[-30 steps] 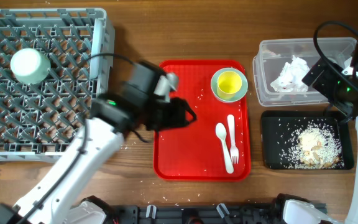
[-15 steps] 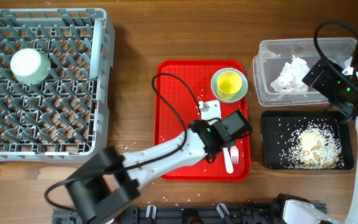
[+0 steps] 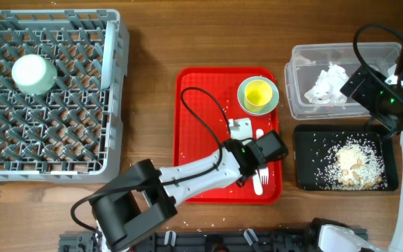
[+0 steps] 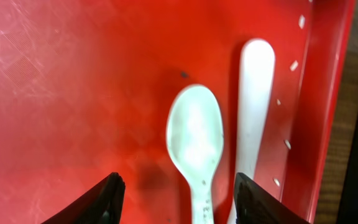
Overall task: Sort waste into correct bins and load items into the dishwasher rack
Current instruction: 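Move the left gripper to the white spoon and grasp it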
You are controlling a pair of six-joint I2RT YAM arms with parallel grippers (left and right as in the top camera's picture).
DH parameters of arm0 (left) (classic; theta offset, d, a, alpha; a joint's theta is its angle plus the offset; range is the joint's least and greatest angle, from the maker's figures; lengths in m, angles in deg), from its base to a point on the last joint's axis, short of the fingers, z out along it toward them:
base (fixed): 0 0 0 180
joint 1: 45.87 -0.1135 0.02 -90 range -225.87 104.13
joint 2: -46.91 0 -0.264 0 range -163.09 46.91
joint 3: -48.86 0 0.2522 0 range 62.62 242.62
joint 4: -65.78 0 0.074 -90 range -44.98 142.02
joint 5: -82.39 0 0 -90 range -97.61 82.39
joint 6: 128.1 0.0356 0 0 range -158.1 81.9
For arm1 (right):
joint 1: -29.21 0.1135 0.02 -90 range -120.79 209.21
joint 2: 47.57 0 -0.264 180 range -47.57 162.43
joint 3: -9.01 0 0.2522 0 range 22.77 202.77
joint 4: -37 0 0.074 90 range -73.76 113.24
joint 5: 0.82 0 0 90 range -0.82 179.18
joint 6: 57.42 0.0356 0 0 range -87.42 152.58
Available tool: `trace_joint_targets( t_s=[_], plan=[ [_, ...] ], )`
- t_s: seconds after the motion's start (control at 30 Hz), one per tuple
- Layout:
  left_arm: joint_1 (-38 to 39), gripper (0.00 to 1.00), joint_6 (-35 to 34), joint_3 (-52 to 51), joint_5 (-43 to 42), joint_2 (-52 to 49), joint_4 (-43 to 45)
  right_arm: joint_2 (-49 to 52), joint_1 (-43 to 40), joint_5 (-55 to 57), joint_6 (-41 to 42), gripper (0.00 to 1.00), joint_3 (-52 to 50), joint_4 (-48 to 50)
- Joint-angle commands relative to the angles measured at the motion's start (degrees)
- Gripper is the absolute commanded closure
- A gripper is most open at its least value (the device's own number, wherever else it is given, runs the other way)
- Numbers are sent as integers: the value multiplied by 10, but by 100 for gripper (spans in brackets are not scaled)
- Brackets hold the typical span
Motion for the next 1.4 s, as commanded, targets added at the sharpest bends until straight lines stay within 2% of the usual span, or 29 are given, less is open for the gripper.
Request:
trace_joint_targets(
  t_s=[0.0,0.2,0.57,0.77,0.93,1.17,1.37],
  plan=[
    [24,44,-5,-2,45,-9,-1,-3,0,-3,2,0,6,1],
    [38,46,-5,-2,86,-18,0,-3,0,-3,2,0,6,1],
    [38,46,-5,-2,97,-60,-1,-3,0,-3,2,0,6,1],
    [38,63,-5,-2,86,-60,-31,-3,0,-3,2,0,6,1],
    [38,76,-5,-2,20,-60,-47,-3,0,-3,2,0,6,1],
    [22,76,-5,-2,-2,-54,-51,-3,0,-3,2,0,6,1],
    [4,86,-5,-2,-10,-53,-72,-3,0,-3,2,0,6,1]
  ],
)
